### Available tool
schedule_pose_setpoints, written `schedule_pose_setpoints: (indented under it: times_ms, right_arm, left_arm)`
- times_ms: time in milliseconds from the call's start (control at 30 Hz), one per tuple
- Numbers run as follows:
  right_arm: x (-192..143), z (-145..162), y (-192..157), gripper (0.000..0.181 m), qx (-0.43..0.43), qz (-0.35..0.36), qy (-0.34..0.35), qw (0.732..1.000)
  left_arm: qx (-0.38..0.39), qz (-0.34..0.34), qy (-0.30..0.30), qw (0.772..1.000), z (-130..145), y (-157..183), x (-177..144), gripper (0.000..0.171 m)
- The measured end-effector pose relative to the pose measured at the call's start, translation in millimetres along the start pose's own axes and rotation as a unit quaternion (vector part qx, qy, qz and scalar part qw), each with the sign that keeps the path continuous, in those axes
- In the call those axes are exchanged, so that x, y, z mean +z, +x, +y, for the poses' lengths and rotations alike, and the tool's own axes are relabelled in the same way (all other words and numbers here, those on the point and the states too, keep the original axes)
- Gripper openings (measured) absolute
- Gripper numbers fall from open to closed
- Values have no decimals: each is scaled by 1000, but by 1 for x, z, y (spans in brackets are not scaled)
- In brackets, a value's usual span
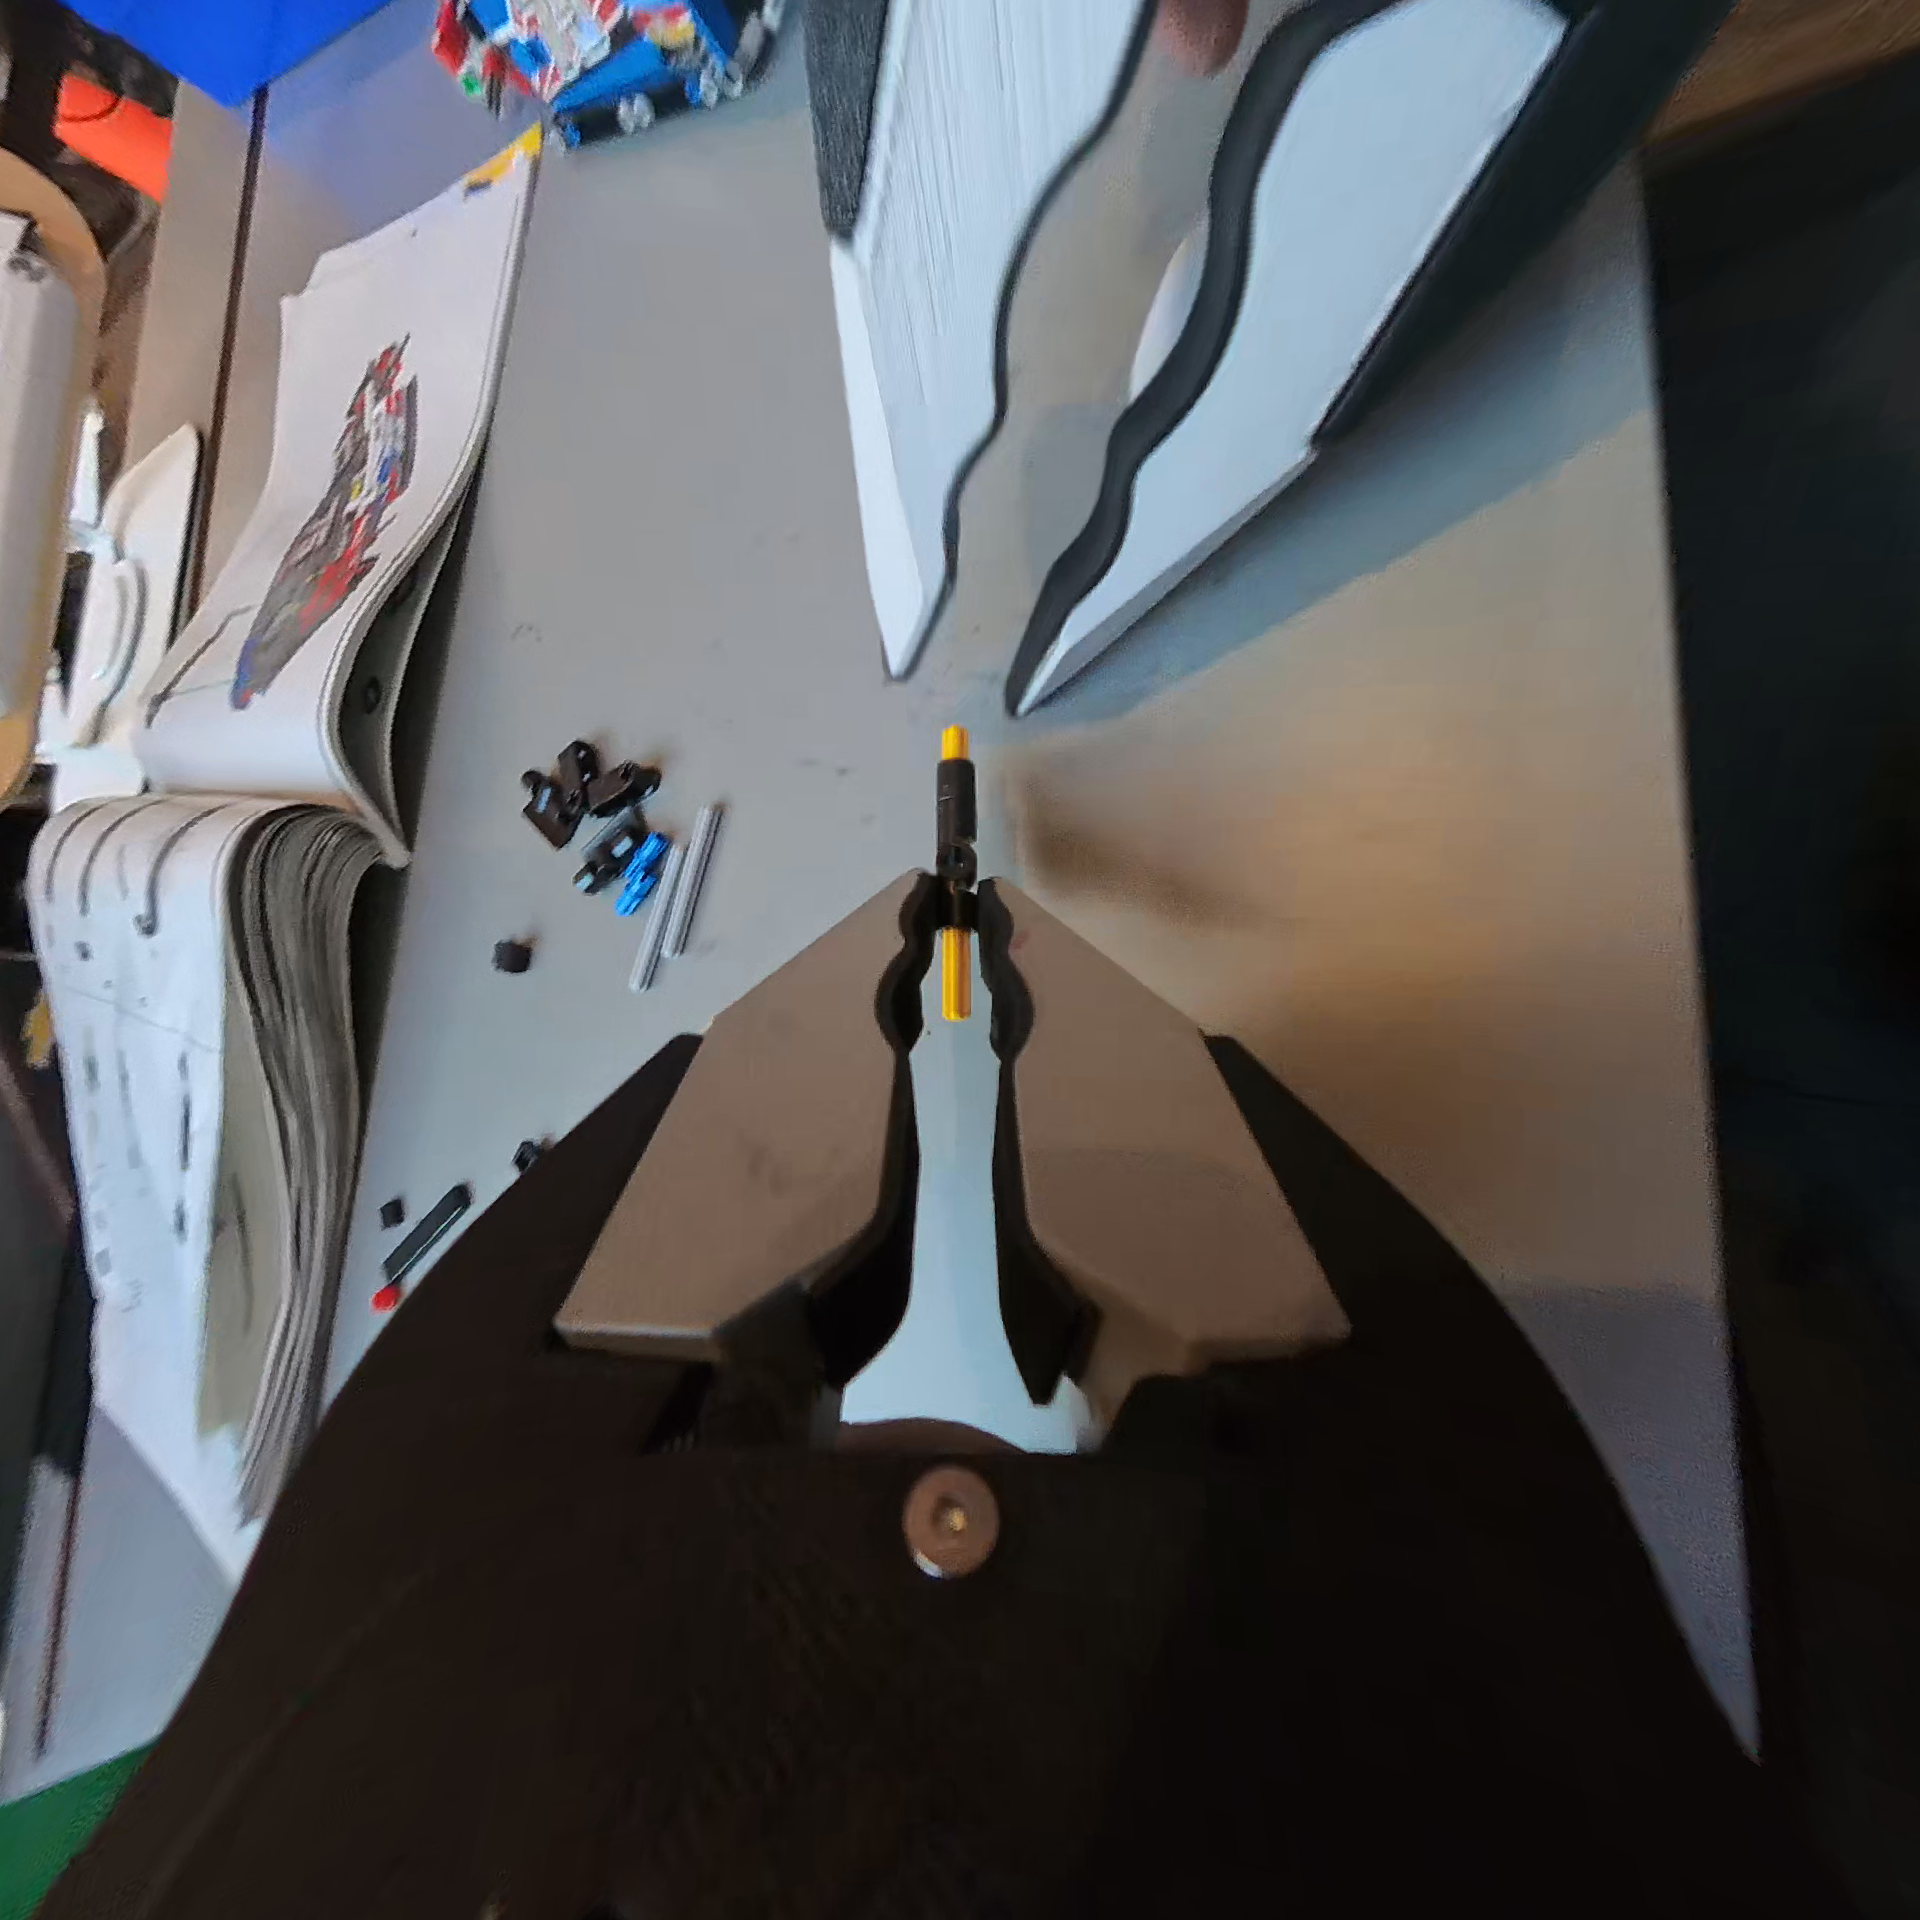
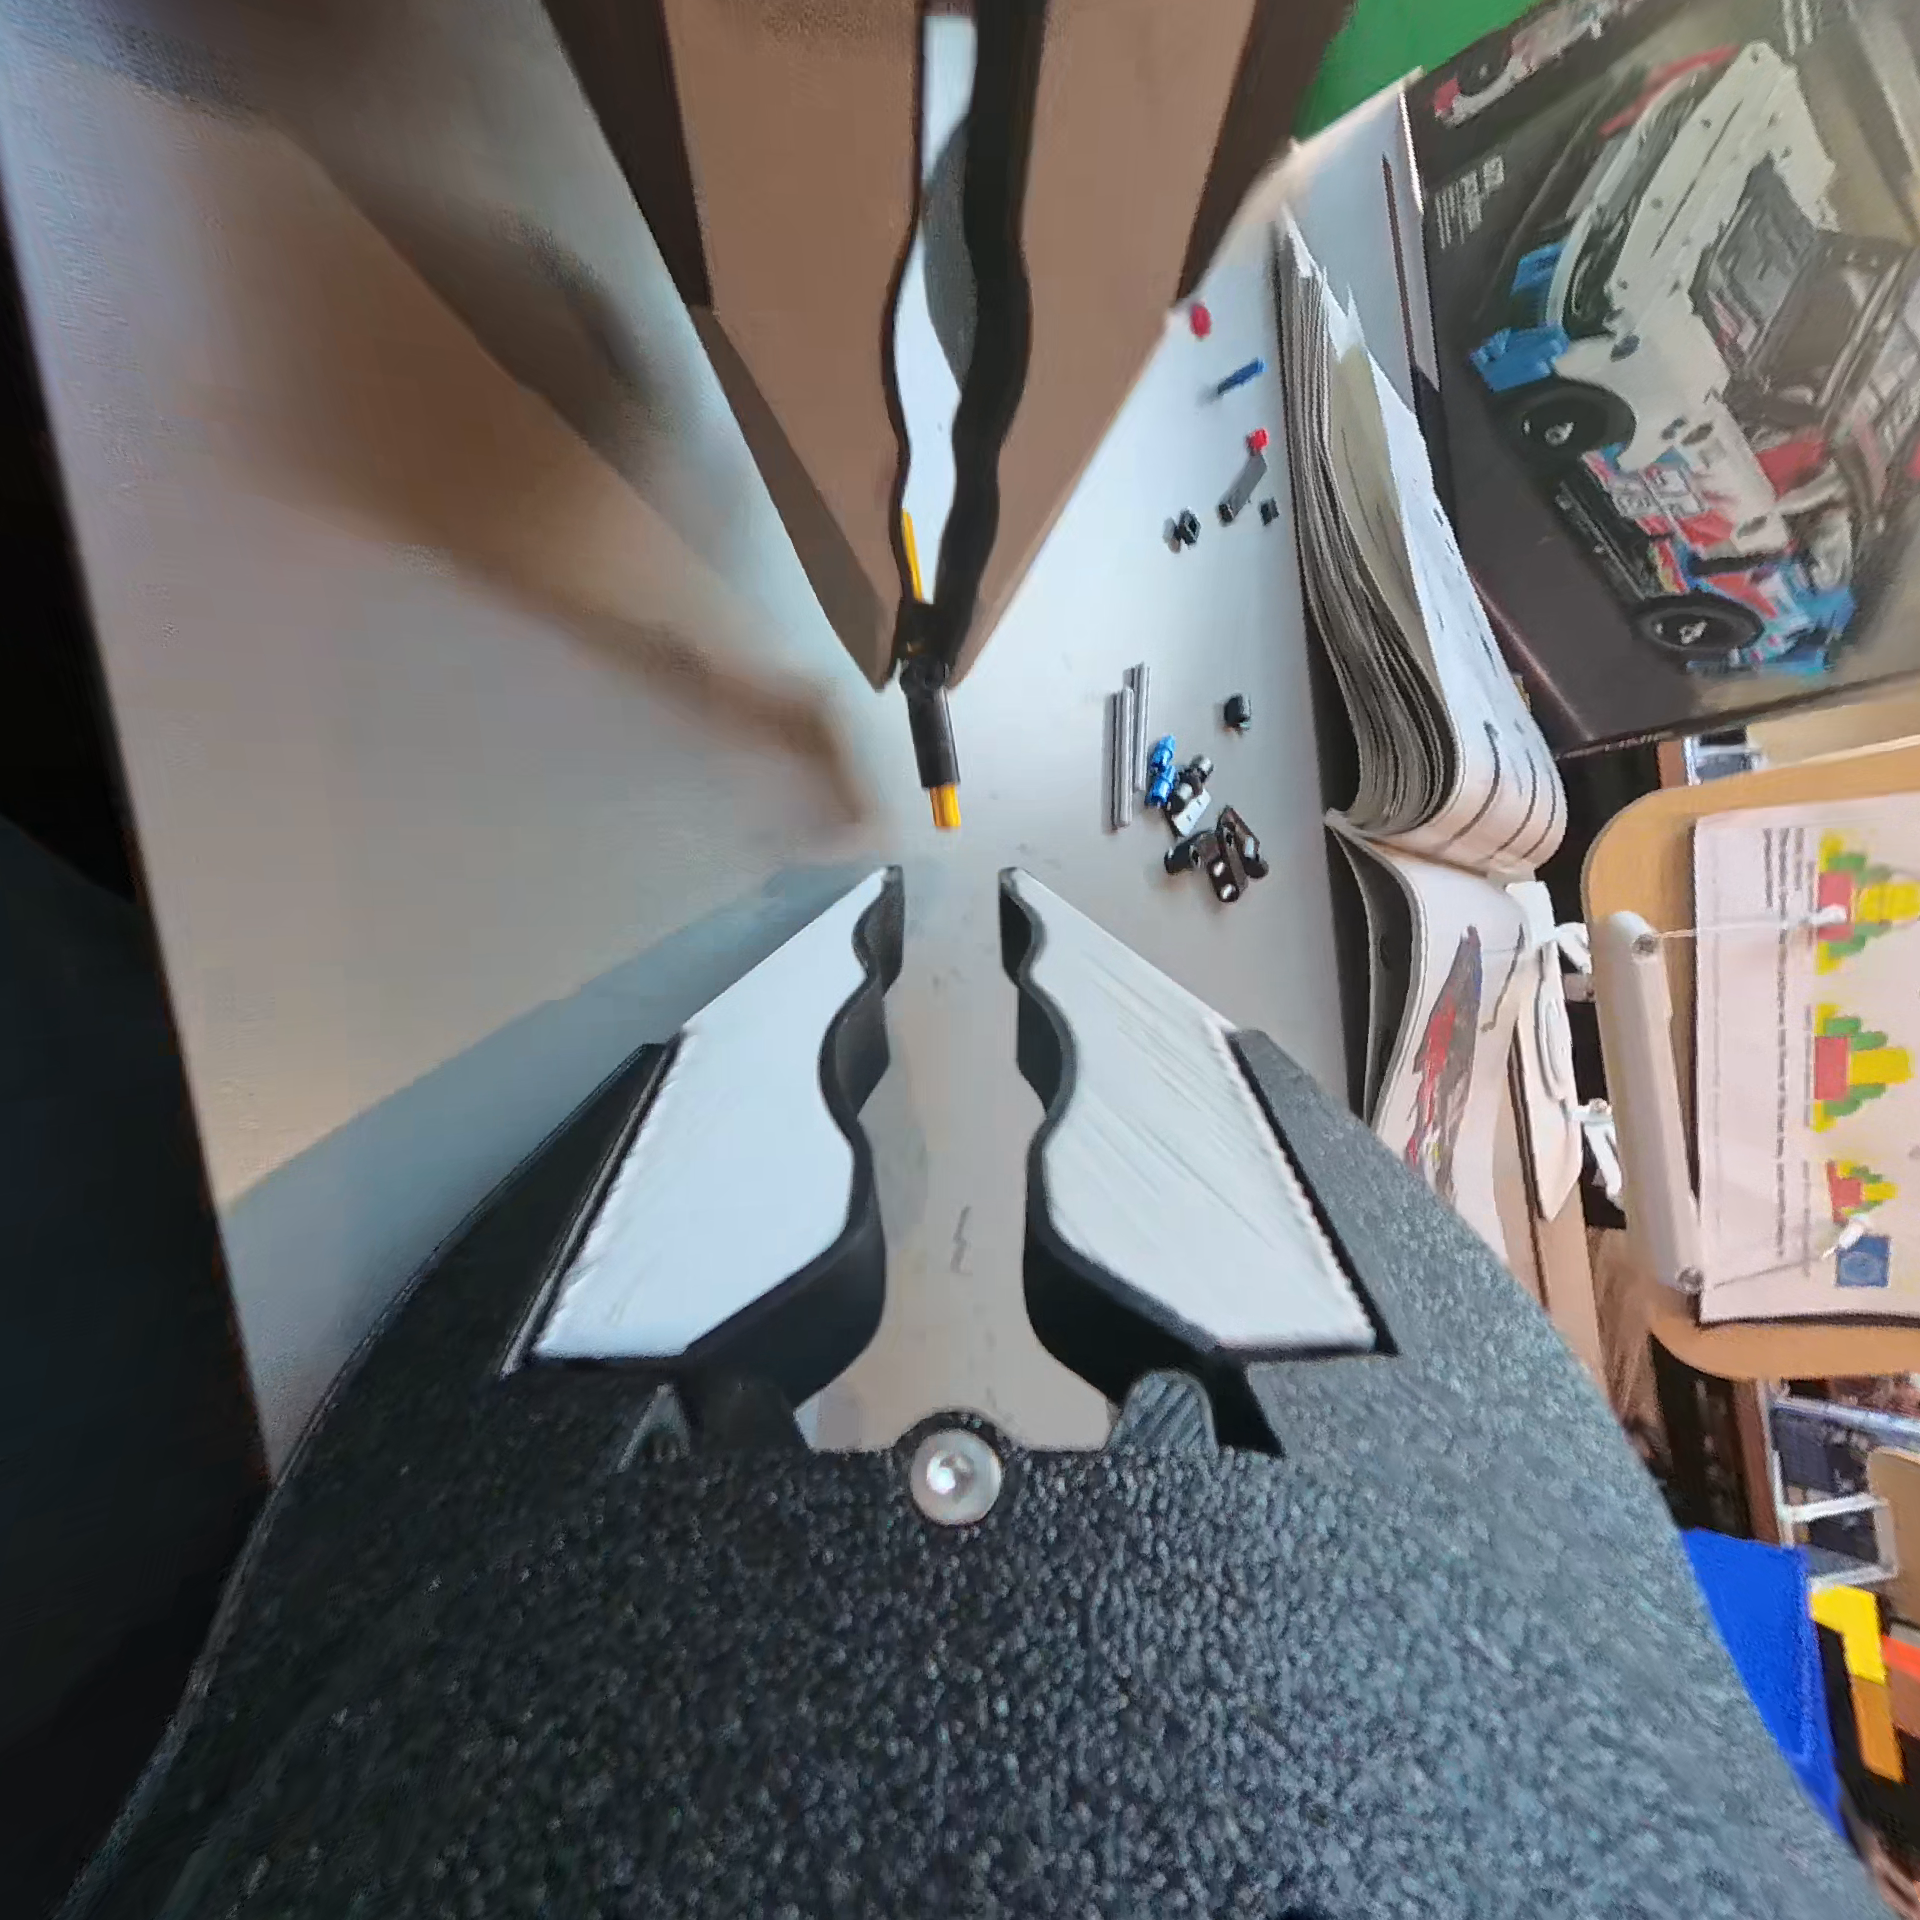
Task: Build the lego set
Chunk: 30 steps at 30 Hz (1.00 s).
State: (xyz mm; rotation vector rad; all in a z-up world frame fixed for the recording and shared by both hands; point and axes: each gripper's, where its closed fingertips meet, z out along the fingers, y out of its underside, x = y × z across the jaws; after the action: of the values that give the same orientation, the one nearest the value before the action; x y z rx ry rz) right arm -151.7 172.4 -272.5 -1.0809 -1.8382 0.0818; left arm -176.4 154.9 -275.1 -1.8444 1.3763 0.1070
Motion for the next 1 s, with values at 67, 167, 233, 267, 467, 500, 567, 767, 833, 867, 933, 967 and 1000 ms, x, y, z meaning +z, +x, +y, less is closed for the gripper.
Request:
schedule_pose_setpoints:
  times_ms: [67, 167, 233, 267, 467, 500, 567, 767, 833, 867, 933, 967, 1000]
  right_arm:
    - [0, 6, 6, 19, 24, 16, 2, 1000]
    - [0, 18, 19, 16, 53, 57, 2, 997]
    - [1, 28, 29, 15, 48, 92, -14, 995]
    - [1, 32, 33, 15, 50, 99, -23, 994]
    - [2, 33, 32, 12, 43, 104, -31, 993]
    - [3, 33, 31, 10, 39, 105, -32, 993]
    - [3, 33, 31, 9, 37, 108, -33, 993]
    - [1, 36, 37, 9, 54, 118, -34, 991]
    - [-1, 38, 40, 9, 65, 123, -32, 990]
    - [-1, 39, 42, 9, 71, 125, -33, 989]
    - [-3, 41, 45, 9, 81, 131, -32, 988]
    - [-3, 41, 47, 9, 87, 133, -31, 987]
    - [-4, 42, 48, 9, 92, 134, -30, 986]
  left_arm:
    - [6, -27, -33, 999, 10, -8, 2, 4]
    - [3, -59, -62, 996, 18, -18, 1, 5]
    - [-2, -67, -75, 995, 21, -21, -1, 5]
    - [-4, -65, -84, 994, 23, -20, -1, 5]
    - [-17, -52, -93, 994, 24, -14, -1, 4]
    - [-21, -47, -89, 995, 21, -11, -1, 4]
    - [-35, -27, -75, 996, 14, -4, -1, 4]
    - [-89, 23, -49, 995, 4, 6, -5, 23]
    - [-117, 51, -30, 991, -1, 7, -11, 30]
    - [-132, 64, -19, 989, -4, 6, -15, 30]
    - [-147, 84, -8, 986, -7, 3, -25, 34]
    - [-147, 91, -14, 985, -4, 1, -31, 35]
    - [-143, 94, -26, 985, 1, -2, -35, 35]
